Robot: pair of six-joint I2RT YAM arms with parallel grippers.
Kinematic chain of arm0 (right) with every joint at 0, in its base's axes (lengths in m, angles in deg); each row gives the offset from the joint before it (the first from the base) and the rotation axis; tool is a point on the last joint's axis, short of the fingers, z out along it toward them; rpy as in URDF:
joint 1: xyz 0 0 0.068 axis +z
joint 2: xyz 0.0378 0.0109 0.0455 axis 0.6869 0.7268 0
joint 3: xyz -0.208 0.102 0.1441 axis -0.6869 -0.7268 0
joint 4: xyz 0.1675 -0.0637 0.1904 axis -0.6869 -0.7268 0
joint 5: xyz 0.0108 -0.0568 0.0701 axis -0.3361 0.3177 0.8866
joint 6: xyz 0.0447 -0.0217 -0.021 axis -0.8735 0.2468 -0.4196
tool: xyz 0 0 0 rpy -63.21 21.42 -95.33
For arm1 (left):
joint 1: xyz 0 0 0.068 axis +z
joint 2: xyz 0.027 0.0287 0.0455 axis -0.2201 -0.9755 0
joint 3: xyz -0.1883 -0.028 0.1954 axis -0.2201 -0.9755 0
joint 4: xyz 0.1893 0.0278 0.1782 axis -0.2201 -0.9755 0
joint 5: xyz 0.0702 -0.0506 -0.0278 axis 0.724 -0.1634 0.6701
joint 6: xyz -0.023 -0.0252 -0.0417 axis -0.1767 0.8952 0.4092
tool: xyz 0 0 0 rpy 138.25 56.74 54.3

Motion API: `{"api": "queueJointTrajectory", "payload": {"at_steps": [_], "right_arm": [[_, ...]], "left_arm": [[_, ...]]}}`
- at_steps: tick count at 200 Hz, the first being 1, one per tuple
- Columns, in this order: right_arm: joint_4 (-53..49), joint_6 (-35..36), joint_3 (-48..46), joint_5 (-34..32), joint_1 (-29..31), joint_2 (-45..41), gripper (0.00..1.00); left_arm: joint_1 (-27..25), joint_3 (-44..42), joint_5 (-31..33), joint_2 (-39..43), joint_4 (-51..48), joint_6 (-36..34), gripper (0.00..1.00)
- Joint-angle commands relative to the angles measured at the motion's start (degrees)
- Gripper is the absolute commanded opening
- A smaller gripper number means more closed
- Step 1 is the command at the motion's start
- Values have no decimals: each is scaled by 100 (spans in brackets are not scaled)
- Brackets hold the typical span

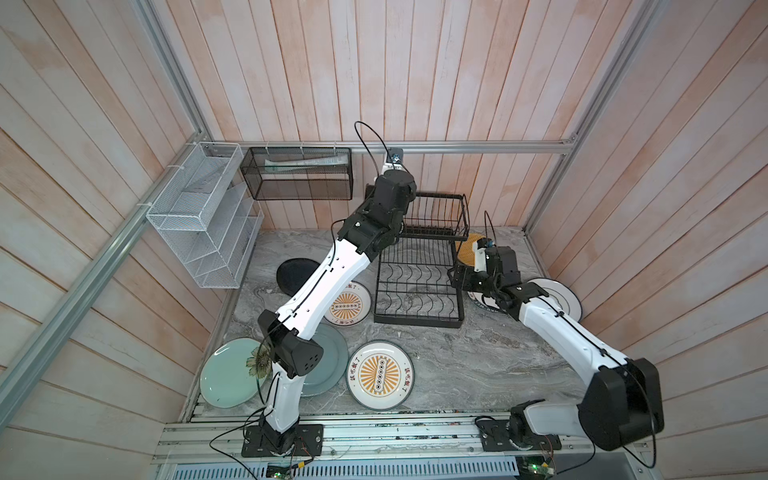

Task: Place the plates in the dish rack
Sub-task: 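Carry the upright berry-pattern plate over the rack's far slots with the left gripper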

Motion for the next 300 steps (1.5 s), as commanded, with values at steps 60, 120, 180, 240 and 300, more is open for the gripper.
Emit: {"api": "queueJointTrajectory", "payload": {"at_steps": [60,120,180,240,300], "right_arm": [[-373,-12,-498,465,-14,-1263,98],[-463,14,-683,558,-14,-1452,98],[-441,43,-736,596,-14,-1491,98],[-381,54,-773,644,-14,-1412,98],[-365,62,-802,689,-14,-1375,98]], "left_arm": [[-45,544,968,-722,2230,-1411,0],[-10,676,944,-1074,2499,-1619,0],[36,669,940,-1265,2568,-1682,0],[140,608,885,-1395,2355,-1447,0],[159,599,903,-1549,2139,-1233,0]]}}
